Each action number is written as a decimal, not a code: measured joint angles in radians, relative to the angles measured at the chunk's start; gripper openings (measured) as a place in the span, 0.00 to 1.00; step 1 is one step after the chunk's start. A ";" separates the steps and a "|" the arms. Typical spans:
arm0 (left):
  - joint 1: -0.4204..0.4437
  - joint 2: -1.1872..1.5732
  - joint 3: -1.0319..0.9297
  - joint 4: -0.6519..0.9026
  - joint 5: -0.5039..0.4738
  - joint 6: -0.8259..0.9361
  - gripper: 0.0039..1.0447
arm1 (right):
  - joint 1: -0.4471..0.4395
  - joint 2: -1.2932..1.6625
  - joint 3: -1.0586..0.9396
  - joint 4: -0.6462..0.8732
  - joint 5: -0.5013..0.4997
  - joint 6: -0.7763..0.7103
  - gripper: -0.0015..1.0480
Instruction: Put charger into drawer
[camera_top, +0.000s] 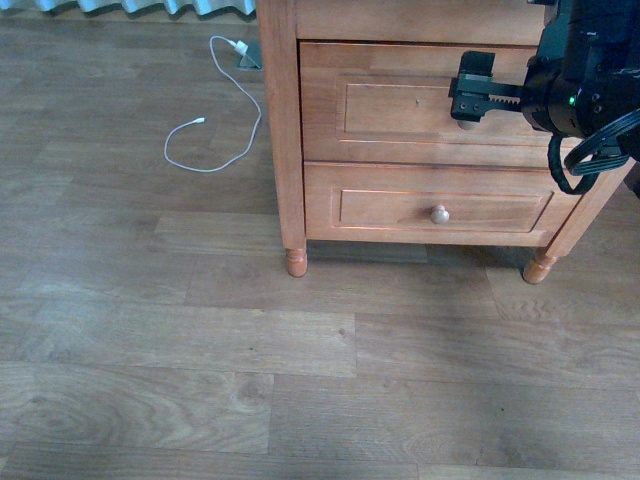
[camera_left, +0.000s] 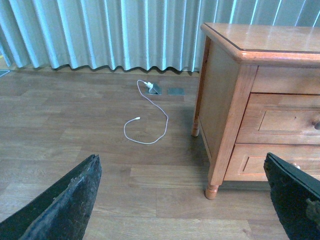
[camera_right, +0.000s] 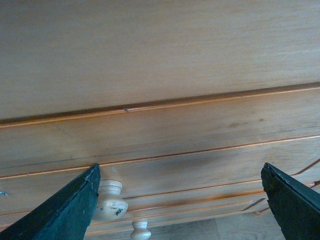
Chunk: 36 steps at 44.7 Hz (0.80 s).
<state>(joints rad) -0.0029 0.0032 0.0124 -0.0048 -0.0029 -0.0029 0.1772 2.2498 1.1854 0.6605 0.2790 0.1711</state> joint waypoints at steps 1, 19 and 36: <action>0.000 0.000 0.000 0.000 0.000 0.000 0.94 | 0.000 0.000 0.000 0.000 0.000 0.000 0.92; 0.000 0.000 0.000 0.000 0.000 0.000 0.94 | -0.014 -0.163 -0.138 0.008 -0.069 0.016 0.92; 0.000 0.000 0.000 0.000 0.000 0.000 0.94 | 0.018 -0.638 -0.467 -0.092 -0.147 -0.014 0.92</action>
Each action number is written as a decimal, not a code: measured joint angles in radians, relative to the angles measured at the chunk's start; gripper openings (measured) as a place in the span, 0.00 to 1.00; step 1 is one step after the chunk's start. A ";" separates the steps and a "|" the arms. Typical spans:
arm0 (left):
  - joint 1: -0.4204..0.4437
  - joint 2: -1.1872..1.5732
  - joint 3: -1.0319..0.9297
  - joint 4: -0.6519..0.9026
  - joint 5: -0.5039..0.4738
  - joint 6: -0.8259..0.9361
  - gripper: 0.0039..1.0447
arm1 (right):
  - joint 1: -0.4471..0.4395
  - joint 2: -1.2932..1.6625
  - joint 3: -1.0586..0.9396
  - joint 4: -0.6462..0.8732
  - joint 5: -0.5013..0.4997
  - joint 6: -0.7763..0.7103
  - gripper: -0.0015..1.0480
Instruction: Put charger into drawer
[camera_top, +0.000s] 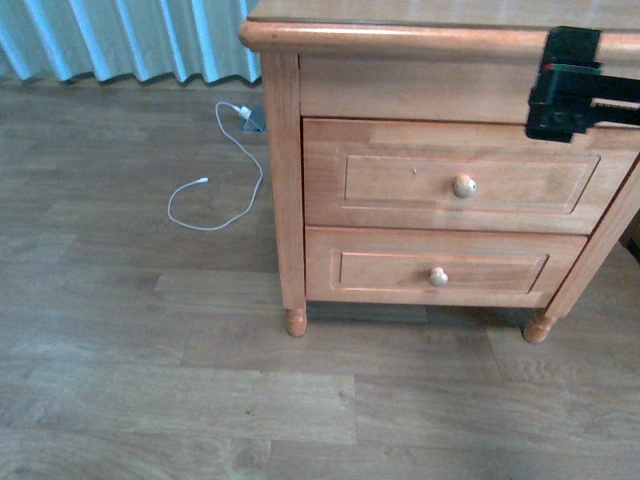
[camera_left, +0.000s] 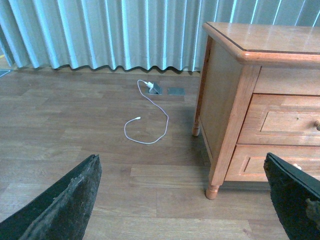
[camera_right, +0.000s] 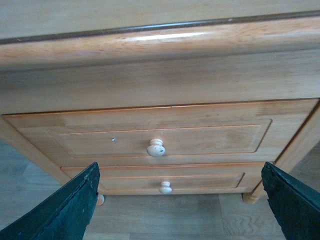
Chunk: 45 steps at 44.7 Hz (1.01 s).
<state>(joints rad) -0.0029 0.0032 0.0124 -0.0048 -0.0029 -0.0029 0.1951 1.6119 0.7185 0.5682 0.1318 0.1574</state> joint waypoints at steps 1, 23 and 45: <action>0.000 0.000 0.000 0.000 0.000 0.000 0.94 | -0.001 -0.036 -0.019 -0.014 -0.004 0.000 0.92; 0.000 0.000 0.000 0.000 0.000 0.000 0.94 | -0.097 -0.964 -0.383 -0.531 -0.108 0.039 0.92; 0.000 0.000 0.000 0.000 0.000 0.000 0.94 | -0.192 -1.104 -0.589 -0.193 -0.126 -0.139 0.38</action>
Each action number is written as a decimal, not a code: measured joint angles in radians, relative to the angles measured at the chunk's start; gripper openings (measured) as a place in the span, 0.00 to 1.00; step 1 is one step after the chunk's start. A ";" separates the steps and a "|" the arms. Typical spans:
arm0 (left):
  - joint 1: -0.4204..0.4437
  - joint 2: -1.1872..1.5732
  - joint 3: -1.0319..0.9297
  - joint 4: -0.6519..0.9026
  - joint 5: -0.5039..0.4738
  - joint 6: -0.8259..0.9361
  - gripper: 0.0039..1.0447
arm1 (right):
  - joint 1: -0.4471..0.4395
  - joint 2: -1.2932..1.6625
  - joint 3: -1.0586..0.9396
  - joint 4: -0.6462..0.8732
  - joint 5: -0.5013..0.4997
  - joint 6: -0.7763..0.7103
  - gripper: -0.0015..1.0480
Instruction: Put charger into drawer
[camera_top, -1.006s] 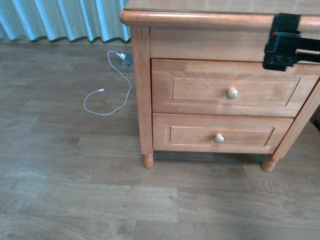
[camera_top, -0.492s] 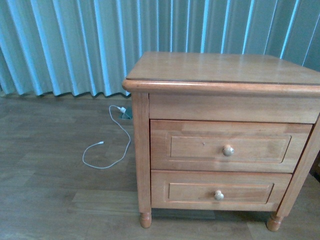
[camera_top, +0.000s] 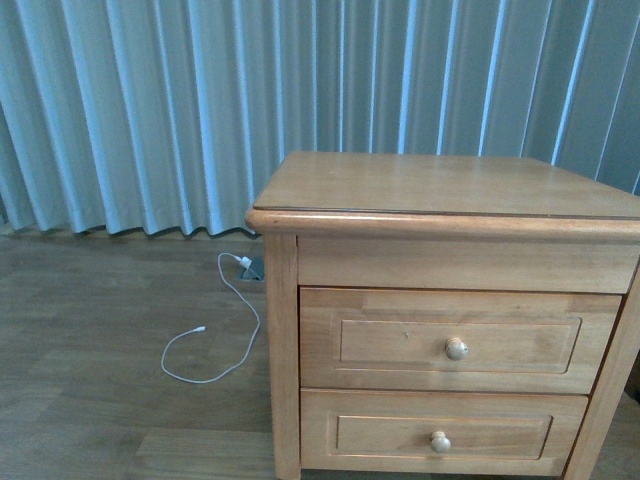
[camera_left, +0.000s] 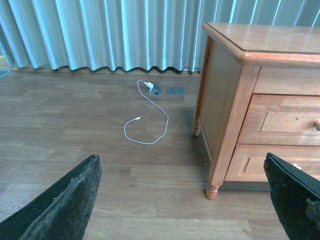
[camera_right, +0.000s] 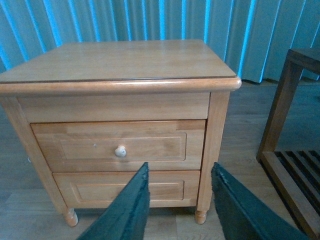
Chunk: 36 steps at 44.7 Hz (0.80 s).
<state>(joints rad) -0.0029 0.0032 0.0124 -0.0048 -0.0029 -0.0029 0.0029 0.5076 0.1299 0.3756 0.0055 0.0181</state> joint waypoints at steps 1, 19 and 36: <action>0.000 0.000 0.000 0.000 0.000 0.000 0.94 | 0.000 -0.011 -0.010 -0.004 -0.002 -0.004 0.33; 0.000 0.000 0.000 0.000 0.000 0.000 0.94 | -0.001 -0.153 -0.074 -0.078 -0.003 -0.014 0.02; 0.000 0.000 0.000 0.000 0.000 0.000 0.94 | -0.001 -0.276 -0.125 -0.143 -0.004 -0.015 0.02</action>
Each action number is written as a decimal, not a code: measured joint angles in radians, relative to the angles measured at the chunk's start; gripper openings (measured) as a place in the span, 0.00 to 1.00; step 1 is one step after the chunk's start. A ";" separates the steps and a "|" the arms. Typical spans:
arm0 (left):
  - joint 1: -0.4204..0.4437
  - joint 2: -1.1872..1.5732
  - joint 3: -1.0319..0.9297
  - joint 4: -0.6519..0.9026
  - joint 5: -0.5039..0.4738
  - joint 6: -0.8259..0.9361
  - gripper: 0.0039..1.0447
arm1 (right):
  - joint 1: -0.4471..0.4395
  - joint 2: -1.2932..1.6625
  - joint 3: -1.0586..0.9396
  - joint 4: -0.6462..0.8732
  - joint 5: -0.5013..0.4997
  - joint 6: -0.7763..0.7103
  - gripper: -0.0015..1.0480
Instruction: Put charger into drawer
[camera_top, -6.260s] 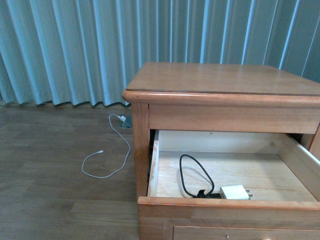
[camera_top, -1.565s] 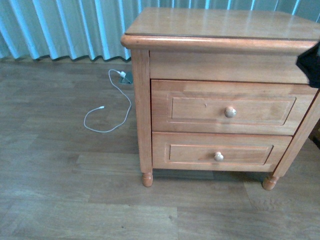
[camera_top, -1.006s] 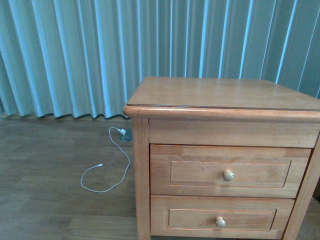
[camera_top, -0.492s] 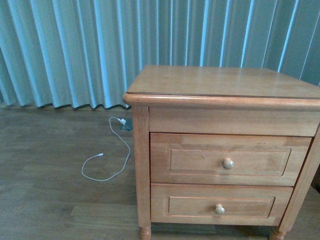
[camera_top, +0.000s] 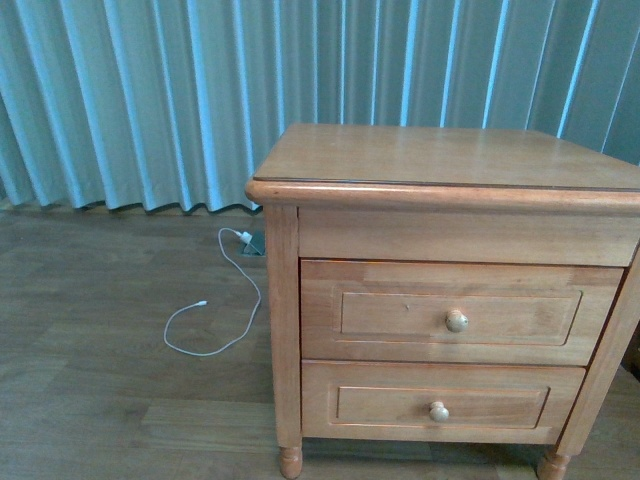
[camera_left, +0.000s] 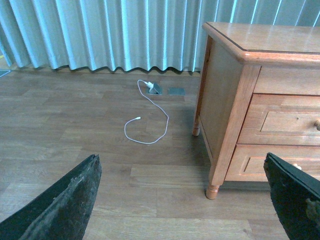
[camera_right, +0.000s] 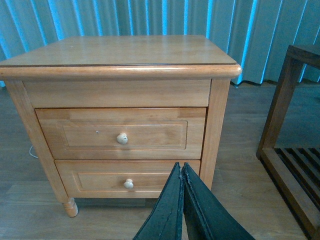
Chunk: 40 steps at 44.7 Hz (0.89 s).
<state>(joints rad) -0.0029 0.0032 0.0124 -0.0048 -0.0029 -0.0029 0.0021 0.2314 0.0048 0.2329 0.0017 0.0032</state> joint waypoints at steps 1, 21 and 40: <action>0.000 0.000 0.000 0.000 0.000 0.000 0.94 | 0.000 -0.010 0.000 -0.008 0.000 0.000 0.02; 0.000 -0.001 0.000 0.000 0.000 0.000 0.94 | 0.000 -0.226 0.001 -0.231 -0.002 0.000 0.02; 0.000 -0.001 0.000 0.000 0.000 0.000 0.94 | 0.000 -0.227 0.001 -0.232 -0.001 -0.002 0.46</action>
<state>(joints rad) -0.0029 0.0025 0.0124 -0.0048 -0.0029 -0.0029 0.0021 0.0044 0.0055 0.0013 0.0006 0.0017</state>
